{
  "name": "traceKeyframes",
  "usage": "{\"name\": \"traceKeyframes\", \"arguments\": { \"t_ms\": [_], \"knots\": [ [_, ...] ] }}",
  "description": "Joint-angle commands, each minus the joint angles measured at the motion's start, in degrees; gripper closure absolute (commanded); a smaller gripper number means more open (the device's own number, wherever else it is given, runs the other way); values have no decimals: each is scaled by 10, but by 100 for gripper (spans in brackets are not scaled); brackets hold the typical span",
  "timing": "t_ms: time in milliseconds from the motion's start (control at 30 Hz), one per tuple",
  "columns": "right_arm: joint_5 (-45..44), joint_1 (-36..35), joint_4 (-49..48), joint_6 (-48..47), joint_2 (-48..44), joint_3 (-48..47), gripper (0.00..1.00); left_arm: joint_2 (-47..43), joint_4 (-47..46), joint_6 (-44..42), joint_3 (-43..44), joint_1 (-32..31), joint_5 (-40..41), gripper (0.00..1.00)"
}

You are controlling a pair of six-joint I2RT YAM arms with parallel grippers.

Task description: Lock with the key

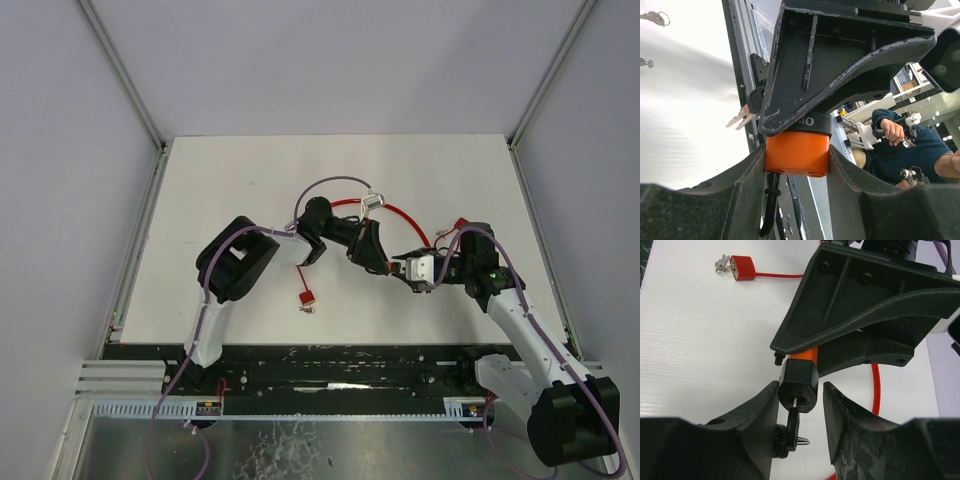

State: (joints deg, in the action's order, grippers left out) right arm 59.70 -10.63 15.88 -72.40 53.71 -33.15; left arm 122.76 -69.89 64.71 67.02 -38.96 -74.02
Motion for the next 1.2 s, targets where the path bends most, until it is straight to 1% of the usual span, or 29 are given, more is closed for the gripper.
{"name": "traceKeyframes", "arguments": {
  "t_ms": [0, 233, 333, 400, 500, 800, 833, 867, 933, 1000, 1033, 1167],
  "knots": [
    [30, -6, -13, 15, -12, -17, 54, 7, -49, 13, 16, -3, -3, 100],
    [31, -10, -13, 17, -11, -18, 56, 10, -49, 15, 18, -3, -2, 99],
    [28, -13, -21, 23, -8, -16, 59, 10, -52, 16, 18, -3, -1, 99],
    [24, -15, -23, 25, -6, -15, 64, 8, -59, 20, 16, -3, -1, 99],
    [22, -17, -28, 30, -4, -15, 68, 7, -73, 31, 14, -3, -3, 98],
    [45, -18, -30, 42, -1, -16, 69, 11, -93, 47, 16, -3, -3, 96],
    [46, -18, -31, 45, -1, -16, 70, 11, -94, 47, 15, -3, -3, 95],
    [46, -18, -33, 51, 0, -17, 73, 12, -95, 47, 15, -3, -3, 95],
    [48, -19, -39, 68, 2, -22, 83, 11, -100, 50, 14, -3, -2, 90],
    [47, -18, -48, 98, 2, -28, 96, 6, -116, 55, 10, -3, -2, 84],
    [46, -18, -51, 115, 4, -32, 100, 2, -122, 54, 5, -3, -1, 81],
    [57, -14, -41, 143, 3, -44, 100, -25, -114, 19, -24, 9, 18, 60]
  ]
}}
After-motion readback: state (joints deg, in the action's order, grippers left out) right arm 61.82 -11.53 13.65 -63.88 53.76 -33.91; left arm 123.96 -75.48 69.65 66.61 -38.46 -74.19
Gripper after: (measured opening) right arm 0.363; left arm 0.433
